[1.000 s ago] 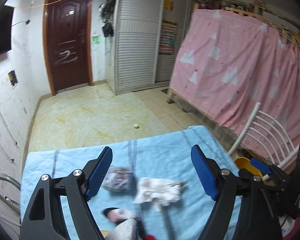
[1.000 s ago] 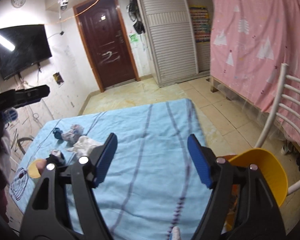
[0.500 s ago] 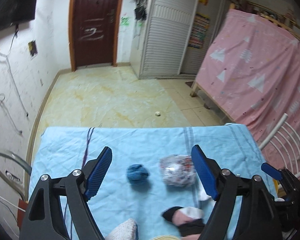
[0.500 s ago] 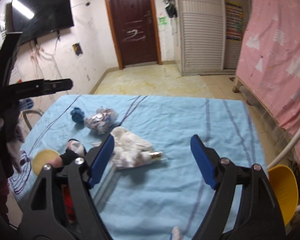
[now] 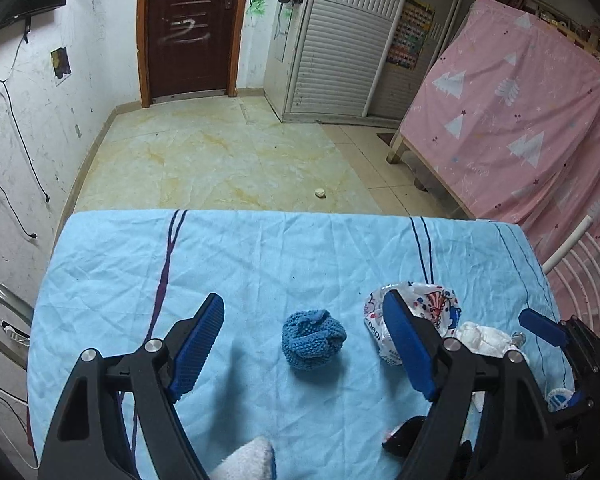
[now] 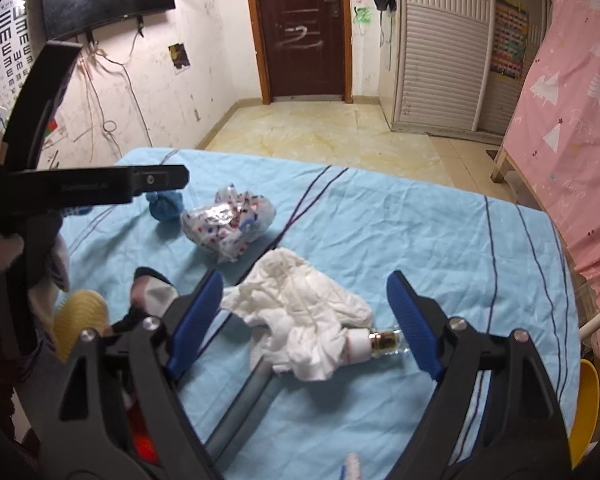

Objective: Collect trash
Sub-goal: 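Grasp the blue knitted ball with the left tool while the right tool grasps the white cloth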

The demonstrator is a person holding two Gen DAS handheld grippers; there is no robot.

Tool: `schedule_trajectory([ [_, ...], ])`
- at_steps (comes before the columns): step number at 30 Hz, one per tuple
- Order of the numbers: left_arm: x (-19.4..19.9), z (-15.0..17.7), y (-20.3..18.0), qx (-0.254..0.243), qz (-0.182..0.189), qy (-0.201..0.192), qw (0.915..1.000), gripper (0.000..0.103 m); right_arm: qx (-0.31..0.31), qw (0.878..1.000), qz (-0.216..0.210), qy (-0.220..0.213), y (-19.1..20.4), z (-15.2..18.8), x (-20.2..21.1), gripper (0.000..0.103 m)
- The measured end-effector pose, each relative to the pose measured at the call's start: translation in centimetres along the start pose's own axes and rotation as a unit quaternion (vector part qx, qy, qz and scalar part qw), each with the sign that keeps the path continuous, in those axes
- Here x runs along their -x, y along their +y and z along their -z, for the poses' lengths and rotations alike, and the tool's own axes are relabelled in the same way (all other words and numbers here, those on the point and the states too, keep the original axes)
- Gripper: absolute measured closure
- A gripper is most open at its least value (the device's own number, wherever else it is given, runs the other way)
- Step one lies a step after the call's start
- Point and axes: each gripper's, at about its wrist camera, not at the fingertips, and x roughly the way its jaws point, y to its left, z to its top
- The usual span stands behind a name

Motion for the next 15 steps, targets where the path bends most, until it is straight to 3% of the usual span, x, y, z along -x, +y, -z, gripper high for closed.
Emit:
schedule_trajectory([
  [12, -2.1, 1.1, -0.7, -0.025, -0.007, 0.019, 0.9995, 0.032, 0.016, 0.999, -0.007, 0.052, 0.5, -0.6, -2.6, 0.021],
  [15, -2.3, 1.3, -1.4, -0.032, -0.014, 0.018, 0.9992, 0.048, -0.003, 0.998, -0.012, 0.058, -0.1, -0.7, -2.9, 0.022],
])
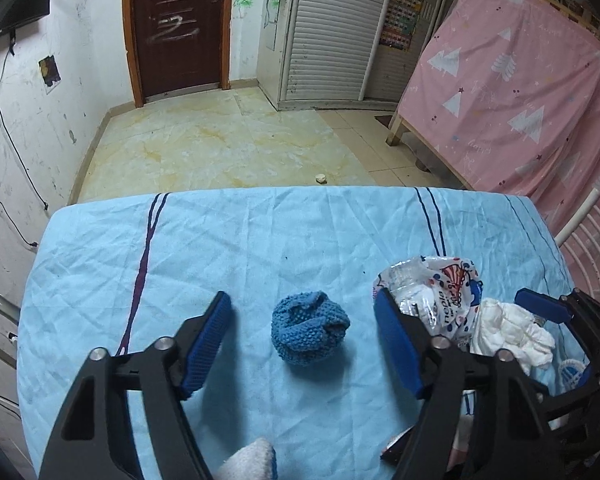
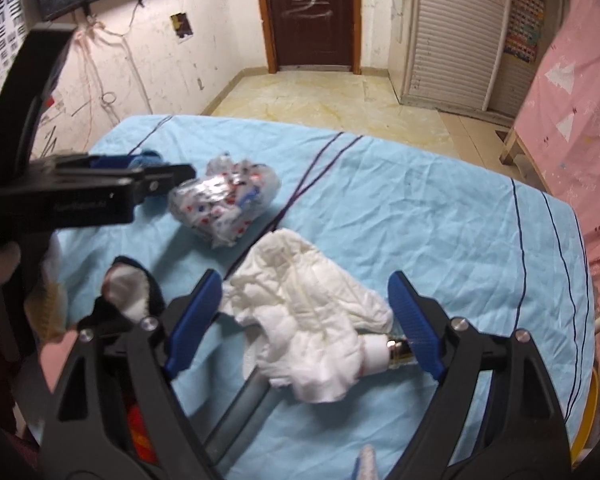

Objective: Collect trash
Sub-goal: 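Grasp the blue knitted ball with the left tool while the right tool grasps the white cloth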

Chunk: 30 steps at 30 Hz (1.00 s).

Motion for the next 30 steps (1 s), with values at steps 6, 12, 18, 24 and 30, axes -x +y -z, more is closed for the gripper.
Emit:
schedule_trajectory([
  [6, 0.4, 0.4, -0.8, -0.013, -0.004, -0.002, 0.9999, 0.082, 0.005, 1.0, 0.018, -0.013, 0.3, 0.4, 0.3, 0.058],
  [12, 2.8, 0.7, -1.4, -0.018, -0.013, -0.027, 0.9994, 0.083, -0.002, 0.998, 0.024, -0.05, 0.1, 0.9, 2.0, 0.071],
  [18, 6.8, 0.1, -2.7, -0.026, -0.021, -0.065, 0.9973, 0.083, -0.018, 0.995, 0.016, -0.097, -0.5, 1.4, 5.6, 0.071],
  [24, 10.6, -0.4, -5.3, -0.041, -0.019, -0.1, 0.9939, 0.083, -0.041, 0.99, 0.016, -0.137, -2.3, 1.9, 9.3, 0.071],
  [30, 12.8, -0.6, -9.3, -0.065, -0.01, -0.12, 0.9907, 0.083, -0.077, 0.982, 0.024, -0.17, -5.4, 3.7, 12.6, 0.07],
])
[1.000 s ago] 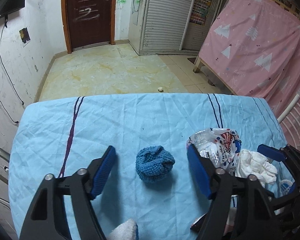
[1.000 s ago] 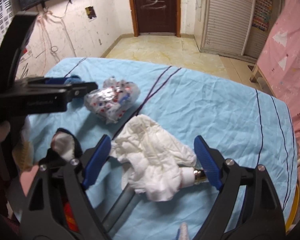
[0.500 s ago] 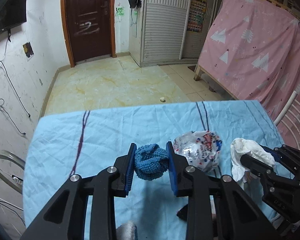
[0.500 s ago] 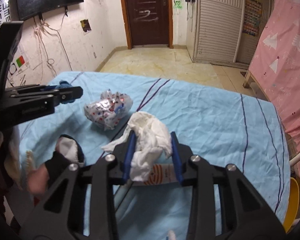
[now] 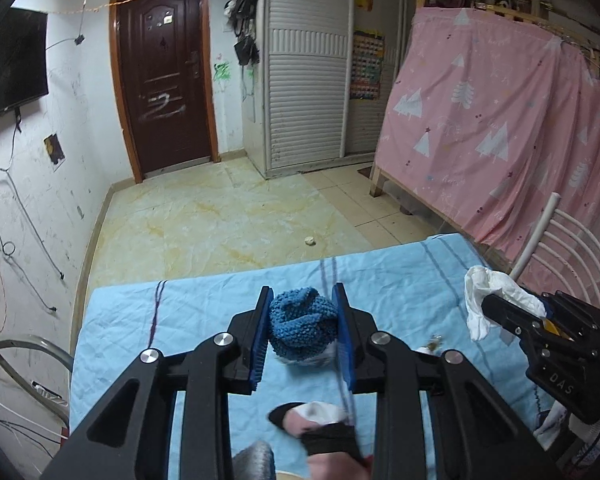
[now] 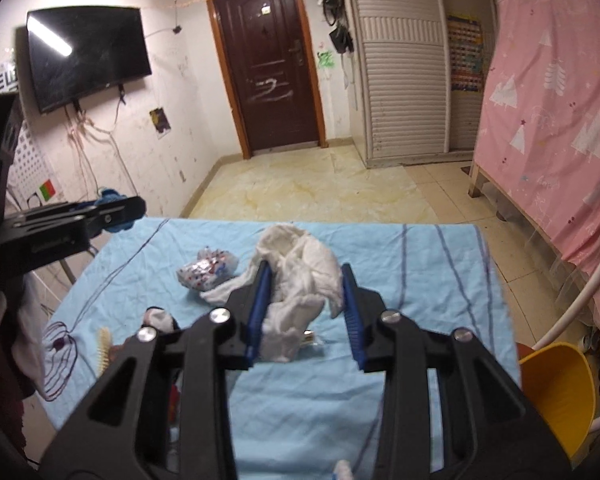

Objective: Collect trash
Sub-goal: 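Grasp the blue knitted ball with the left tool while the right tool grasps the white cloth, then carry the blue ball and white cloth with both tools to the yellow bin, then open both tools over the yellow bin to drop the ball and cloth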

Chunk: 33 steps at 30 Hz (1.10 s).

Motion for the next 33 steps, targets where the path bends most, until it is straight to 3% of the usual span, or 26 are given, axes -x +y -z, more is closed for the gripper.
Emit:
schedule_trajectory([
  [15, 0.2, -0.8, -13.0, -0.075, 0.051, -0.003, 0.9958, 0.082, -0.091, 0.993, 0.049, -0.055, -10.9, 2.6, 6.6, 0.07],
  [29, -0.8, 0.8, -27.0, -0.149, 0.127, 0.006, 0.9807, 0.082, -0.173, 0.975, 0.122, -0.062, -21.7, 7.2, 9.7, 0.069],
  [32, -1.4, 1.4, -29.5, -0.159, 0.141, 0.014, 0.977, 0.082, -0.182, 0.973, 0.131, -0.06, -23.0, 7.8, 9.6, 0.065],
  [33, -1.5, 1.5, -30.3, -0.162, 0.143, 0.017, 0.9762, 0.082, -0.185, 0.972, 0.133, -0.06, -23.4, 8.0, 9.6, 0.059],
])
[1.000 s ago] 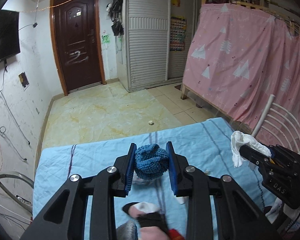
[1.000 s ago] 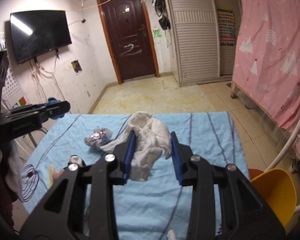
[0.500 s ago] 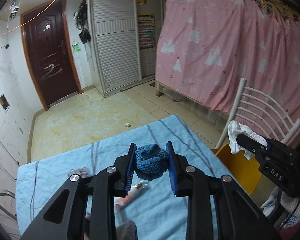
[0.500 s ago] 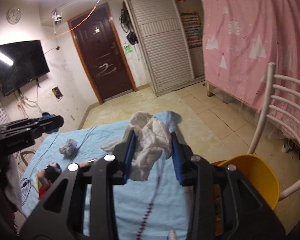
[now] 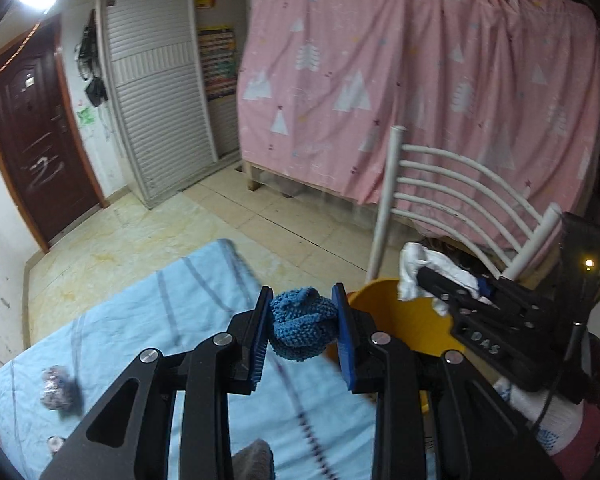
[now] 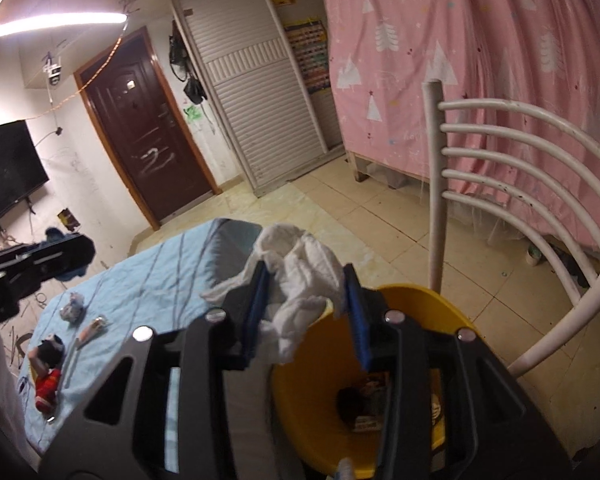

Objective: Collect trash
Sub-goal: 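Open both tools over the yellow bin to drop the ball and cloth, then move both tools back over the items on the bed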

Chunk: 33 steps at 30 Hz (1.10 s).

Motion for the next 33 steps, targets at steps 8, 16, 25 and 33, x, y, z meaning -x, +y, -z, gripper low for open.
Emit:
schedule_trajectory([
  [8, -3.0, -0.9, -4.6, -0.028, 0.02, 0.013, 0.9993, 0.082, -0.049, 0.998, 0.022, -0.017, -4.2, 0.3, 0.0, 0.038],
  [16, -5.7, -1.5, -5.8, 0.006, 0.052, 0.039, 0.9979, 0.045, -0.075, 0.995, 0.045, -0.046, -6.3, -0.1, 1.4, 0.033],
  [25, -4.9, -0.2, -4.8, 0.019, 0.065, 0.042, 0.9968, 0.043, -0.06, 0.997, 0.036, -0.042, -4.4, 0.0, 1.4, 0.03],
  [33, -1.7, 1.6, -0.4, 0.056, 0.061, 0.032, 0.996, 0.043, -0.045, 0.999, -0.007, -0.029, -0.9, 0.5, 1.4, 0.027],
])
